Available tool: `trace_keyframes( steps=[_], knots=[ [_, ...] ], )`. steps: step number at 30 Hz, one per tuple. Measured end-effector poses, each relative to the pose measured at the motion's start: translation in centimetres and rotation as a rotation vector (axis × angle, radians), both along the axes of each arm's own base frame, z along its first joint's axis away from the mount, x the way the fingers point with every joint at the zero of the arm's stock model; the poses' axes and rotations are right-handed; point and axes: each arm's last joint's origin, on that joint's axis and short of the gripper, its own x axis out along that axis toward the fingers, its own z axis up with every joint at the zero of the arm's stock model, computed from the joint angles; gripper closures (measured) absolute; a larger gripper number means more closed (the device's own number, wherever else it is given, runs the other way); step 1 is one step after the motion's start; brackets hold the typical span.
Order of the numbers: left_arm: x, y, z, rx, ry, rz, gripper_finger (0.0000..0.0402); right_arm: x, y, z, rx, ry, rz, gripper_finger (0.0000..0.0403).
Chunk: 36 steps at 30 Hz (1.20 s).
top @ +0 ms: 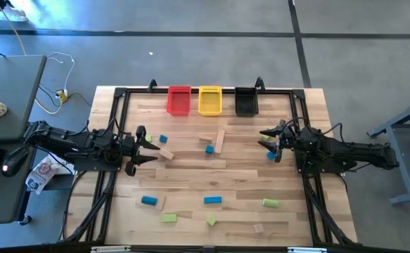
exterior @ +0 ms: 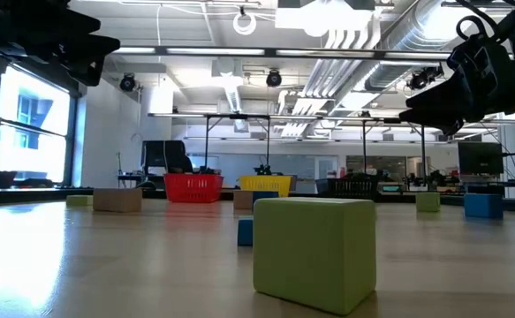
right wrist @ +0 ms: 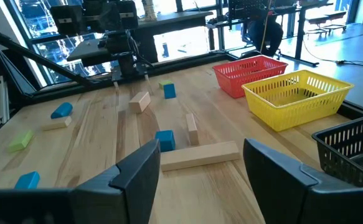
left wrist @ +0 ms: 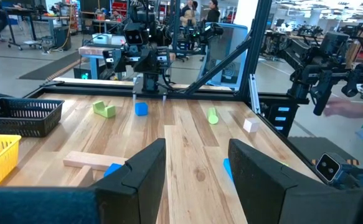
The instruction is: Sort & place blocks by color
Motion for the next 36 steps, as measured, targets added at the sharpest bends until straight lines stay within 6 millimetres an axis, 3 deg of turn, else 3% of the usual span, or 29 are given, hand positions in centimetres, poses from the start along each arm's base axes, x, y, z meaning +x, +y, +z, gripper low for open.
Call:
trace_keyframes(
  steps=[20, 36],
  knots=[
    [0.00, 0.02, 0.08, 0.010, -0.008, 0.005, 0.0238, 0.00, 0.00, -0.02, 0.000, 0.001, 0.000, 0.0185],
    [-0.04, 0.50, 0.03, -0.031, -0.007, 0.173, 0.0227, 0.00, 0.00, 0.00, 0.000, 0.000, 0.000, 0.0185]
  ],
)
